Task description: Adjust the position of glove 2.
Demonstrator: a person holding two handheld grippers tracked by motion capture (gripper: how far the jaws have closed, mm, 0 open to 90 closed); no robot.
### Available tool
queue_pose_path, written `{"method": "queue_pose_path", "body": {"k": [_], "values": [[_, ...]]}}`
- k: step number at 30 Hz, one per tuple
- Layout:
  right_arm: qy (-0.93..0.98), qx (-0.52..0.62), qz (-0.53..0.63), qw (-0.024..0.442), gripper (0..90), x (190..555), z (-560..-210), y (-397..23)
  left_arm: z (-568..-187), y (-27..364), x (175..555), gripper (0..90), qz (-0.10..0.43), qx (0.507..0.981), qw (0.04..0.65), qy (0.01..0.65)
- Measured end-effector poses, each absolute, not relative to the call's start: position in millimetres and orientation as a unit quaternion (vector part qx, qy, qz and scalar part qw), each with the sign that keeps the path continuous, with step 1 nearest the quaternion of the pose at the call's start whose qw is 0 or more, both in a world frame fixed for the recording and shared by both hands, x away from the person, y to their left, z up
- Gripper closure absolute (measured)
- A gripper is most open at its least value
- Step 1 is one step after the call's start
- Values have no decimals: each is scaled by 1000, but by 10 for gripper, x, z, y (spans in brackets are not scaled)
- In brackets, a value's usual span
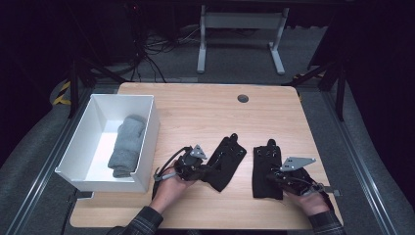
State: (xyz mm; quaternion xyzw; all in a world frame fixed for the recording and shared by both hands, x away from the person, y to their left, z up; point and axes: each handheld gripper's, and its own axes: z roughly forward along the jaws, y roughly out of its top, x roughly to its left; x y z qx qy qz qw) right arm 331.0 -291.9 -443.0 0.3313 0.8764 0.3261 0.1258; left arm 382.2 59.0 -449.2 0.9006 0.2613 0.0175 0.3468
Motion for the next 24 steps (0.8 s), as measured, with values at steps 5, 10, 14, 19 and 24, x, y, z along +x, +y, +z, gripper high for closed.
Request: {"method": "queue_pose_path", "body": {"k": [5, 10, 14, 19, 24], "values": [[880, 330, 321, 120, 900, 3324, -4456, -2894, -4540, 552, 3747, 878, -11, 908, 333, 253], [888, 308, 321, 114, 900, 3297, -4461, -2761, -4548, 480, 3638, 877, -22, 912, 335, 238], [894, 292, 324, 105, 900, 3281, -4466, -2660, -4551, 439, 3595, 874, -30, 913, 335, 229], [899, 275, 326, 98, 900, 3252, -4464, -2601, -4556, 330, 3501, 867, -45, 917, 338, 209], [875, 303, 351, 141, 900, 3275, -4341, -2775, -4433, 356, 3528, 808, -26, 909, 359, 211]]}}
